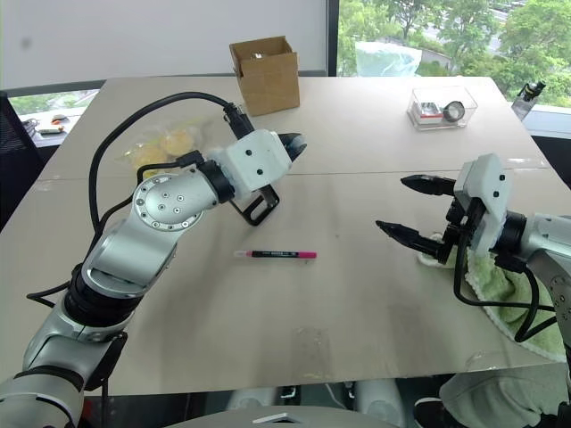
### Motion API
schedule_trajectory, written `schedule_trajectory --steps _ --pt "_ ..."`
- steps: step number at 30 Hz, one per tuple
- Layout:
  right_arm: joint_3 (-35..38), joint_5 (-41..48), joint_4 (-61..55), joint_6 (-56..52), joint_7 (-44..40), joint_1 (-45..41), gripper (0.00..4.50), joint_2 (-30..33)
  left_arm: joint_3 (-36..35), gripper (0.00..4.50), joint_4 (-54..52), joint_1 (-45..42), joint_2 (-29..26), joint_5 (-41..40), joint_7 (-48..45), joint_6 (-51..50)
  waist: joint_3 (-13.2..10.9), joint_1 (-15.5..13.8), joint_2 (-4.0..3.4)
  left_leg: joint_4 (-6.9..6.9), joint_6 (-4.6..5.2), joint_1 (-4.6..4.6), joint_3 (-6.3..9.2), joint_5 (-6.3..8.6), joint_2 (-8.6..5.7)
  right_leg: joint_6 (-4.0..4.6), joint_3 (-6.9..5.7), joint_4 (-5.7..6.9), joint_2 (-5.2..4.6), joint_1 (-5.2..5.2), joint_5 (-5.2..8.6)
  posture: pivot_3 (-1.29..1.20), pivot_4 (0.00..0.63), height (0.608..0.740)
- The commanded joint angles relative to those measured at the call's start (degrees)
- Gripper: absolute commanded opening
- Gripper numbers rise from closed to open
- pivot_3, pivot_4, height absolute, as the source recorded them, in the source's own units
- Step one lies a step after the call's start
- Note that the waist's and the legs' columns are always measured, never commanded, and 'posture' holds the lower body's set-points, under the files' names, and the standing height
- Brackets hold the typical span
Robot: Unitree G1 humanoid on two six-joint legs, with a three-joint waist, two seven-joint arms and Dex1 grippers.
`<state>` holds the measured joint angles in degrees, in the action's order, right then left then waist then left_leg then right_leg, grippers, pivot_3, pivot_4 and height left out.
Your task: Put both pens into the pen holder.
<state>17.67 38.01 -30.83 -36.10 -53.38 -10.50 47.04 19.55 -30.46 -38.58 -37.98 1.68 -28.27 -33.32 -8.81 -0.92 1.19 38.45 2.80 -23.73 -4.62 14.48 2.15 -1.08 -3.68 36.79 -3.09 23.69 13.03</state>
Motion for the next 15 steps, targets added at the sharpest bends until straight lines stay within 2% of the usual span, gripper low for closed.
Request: schedule_trajectory --steps 1,9,15 --pt "0.0 -0.2 -0.3 1.8 -0.1 -0.6 4.43 0.9 -2.3 0.00 -3.8 -0.7 -0.4 1.4 -1.5 -2.4 0.0 0.0 0.00 0.00 0.00 0.00 0.00 0.00 0.00 0.00 0.00 0.01 0.00 0.00 0.00 0.00 0.150 0.740" --pt "-1.2 -0.5 0.1 3.1 0.4 -0.4 4.43 0.4 -4.3 0.00 -6.8 -0.6 -1.1 0.5 -5.2 -7.6 0.0 0.0 0.00 0.03 0.00 0.01 0.00 0.00 0.00 0.00 0.00 0.04 -0.01 0.00 0.00 0.00 0.150 0.740" --pt "-1.7 -0.5 0.5 3.2 0.5 -0.9 4.43 0.4 -3.3 0.00 -5.8 -0.2 -1.9 3.5 -5.2 -7.0 0.0 0.0 0.00 0.03 0.00 0.01 0.00 0.00 0.00 0.00 0.00 0.04 0.00 -0.01 0.00 0.00 0.150 0.740"
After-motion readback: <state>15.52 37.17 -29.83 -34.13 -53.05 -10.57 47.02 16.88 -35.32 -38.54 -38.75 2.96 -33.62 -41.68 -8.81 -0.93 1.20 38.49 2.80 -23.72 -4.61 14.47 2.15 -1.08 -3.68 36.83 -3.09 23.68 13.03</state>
